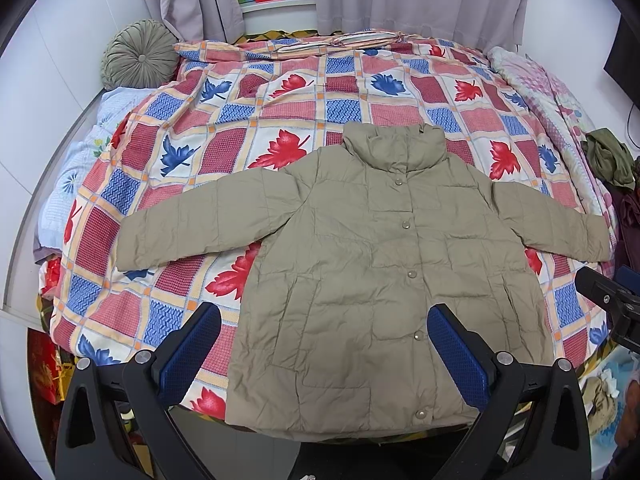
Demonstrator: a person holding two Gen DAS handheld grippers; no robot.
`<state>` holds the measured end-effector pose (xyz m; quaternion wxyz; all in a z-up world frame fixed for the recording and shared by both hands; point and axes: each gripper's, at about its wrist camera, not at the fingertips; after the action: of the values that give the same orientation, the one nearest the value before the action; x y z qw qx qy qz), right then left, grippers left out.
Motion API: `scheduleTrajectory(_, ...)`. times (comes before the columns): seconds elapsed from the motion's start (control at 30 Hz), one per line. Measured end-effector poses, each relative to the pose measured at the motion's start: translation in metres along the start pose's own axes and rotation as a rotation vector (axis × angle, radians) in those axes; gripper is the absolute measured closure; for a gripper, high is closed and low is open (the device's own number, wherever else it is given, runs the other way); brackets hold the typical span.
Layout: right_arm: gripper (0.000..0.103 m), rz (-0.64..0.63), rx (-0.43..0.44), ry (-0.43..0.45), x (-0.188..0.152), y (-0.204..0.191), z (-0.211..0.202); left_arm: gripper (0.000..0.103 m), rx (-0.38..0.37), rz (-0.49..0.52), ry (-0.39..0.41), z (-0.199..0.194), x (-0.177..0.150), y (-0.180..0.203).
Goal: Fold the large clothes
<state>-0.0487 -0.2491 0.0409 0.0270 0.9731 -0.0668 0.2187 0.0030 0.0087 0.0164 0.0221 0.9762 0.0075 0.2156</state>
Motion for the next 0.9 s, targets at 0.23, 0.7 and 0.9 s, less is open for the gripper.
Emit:
scheduleTrajectory(0.23, 0.0, 0.001, 0.002, 0.0, 0.0009, -0.0004, -0.0012, 0.0, 0.0, 0.0, 0.0, -0.0002, 0.0002, 0.0)
scheduleTrajectory(0.7, 0.0, 0.0, 0.0, 0.002, -0.0003, -0.0005, -0.0006, 0.0, 0.0, 0.001, 0.001, -0.0001, -0.0003, 0.0001)
scheduleTrajectory(0.9, 0.0, 0.001, 0.001, 0.002, 0.0007, -0.0015, -0.0019, 0.0, -0.001, 0.0, 0.002, -0.0002, -0.0007, 0.0001)
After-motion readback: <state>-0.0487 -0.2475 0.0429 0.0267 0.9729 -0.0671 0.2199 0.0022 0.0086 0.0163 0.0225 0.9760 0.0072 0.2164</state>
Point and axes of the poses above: each gripper's, at about its wrist camera, not at the fingertips, and z roughly the way its jaws point, y to its right, x to its top, and after that the axes turned 9 degrees about -z, right-handed
